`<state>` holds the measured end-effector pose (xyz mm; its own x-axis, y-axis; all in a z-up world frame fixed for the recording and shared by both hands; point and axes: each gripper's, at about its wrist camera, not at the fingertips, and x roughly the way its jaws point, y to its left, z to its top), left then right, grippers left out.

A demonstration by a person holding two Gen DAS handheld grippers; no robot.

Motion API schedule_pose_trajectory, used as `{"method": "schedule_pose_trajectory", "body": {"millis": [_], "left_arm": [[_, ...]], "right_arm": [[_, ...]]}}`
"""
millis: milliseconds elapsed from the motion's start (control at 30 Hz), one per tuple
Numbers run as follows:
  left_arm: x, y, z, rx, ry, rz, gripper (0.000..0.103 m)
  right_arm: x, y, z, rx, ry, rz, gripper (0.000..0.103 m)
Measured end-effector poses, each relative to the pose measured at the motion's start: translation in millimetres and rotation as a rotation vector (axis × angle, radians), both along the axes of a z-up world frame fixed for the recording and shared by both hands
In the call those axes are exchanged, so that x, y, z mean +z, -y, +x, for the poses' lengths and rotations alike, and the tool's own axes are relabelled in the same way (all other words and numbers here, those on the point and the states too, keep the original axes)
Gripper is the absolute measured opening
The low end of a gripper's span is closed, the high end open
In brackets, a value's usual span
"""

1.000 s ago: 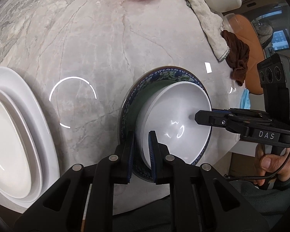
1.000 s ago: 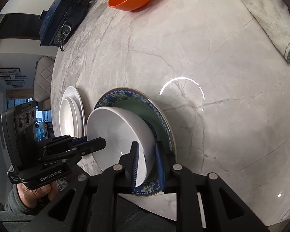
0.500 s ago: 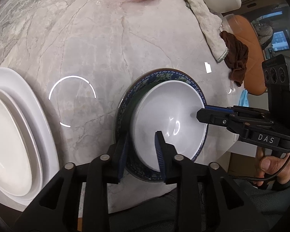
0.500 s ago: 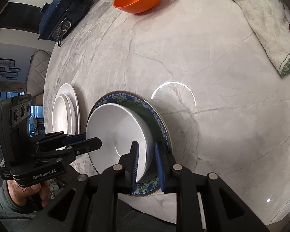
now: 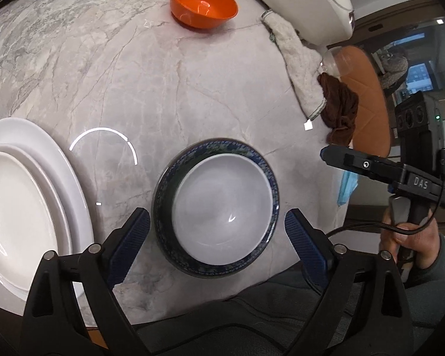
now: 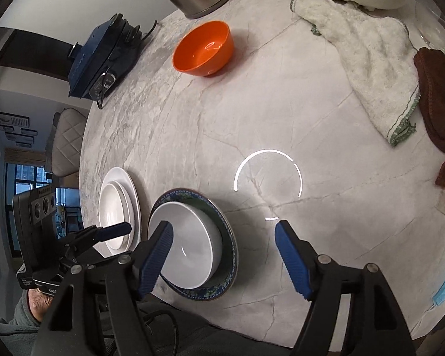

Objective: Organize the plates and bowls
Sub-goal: 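Open both grippers and withdraw from the nested bowls, then move both grippers to the orange bowl and close on its rim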

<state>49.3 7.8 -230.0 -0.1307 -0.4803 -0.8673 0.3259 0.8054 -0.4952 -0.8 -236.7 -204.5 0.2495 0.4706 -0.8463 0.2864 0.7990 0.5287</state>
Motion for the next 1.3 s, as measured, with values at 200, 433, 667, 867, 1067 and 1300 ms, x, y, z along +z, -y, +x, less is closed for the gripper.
{"method": "schedule_pose_trajectory", "body": {"millis": [200,433,667,867,1067,1300], "left_arm": [[60.8,-0.4,46.1,0.015,0.295,-0.061,0.103],[79.6,8.3,147.9,0.059,0.308,0.039,0.103],[41.1,19.8,236.3,0.108,0.229,0.098,0.103],[-14.4,51.3,264.4,0.031,0.208,0.15,0.101],[-46.1,74.1,274.6,-0.036,0.217,0.13,0.101],[-67.5,85.8,294.4,-0.051,0.195,0.11,0.101]], "right_arm": [[12.3,26.4,19.9,-0.06,0.08,0.116,0.092],[41.5,58.0,70.9,-0.116,0.231,0.148,0.092],[33.9,84.3,132.4,-0.152,0.262,0.189,0.091],[-9.9,92.1,174.9,-0.186,0.179,0.197,0.087],[-50.3,86.1,196.4,-0.187,0.102,0.208,0.087],[-76.4,79.2,209.3,-0.169,0.063,0.23,0.087]]}}
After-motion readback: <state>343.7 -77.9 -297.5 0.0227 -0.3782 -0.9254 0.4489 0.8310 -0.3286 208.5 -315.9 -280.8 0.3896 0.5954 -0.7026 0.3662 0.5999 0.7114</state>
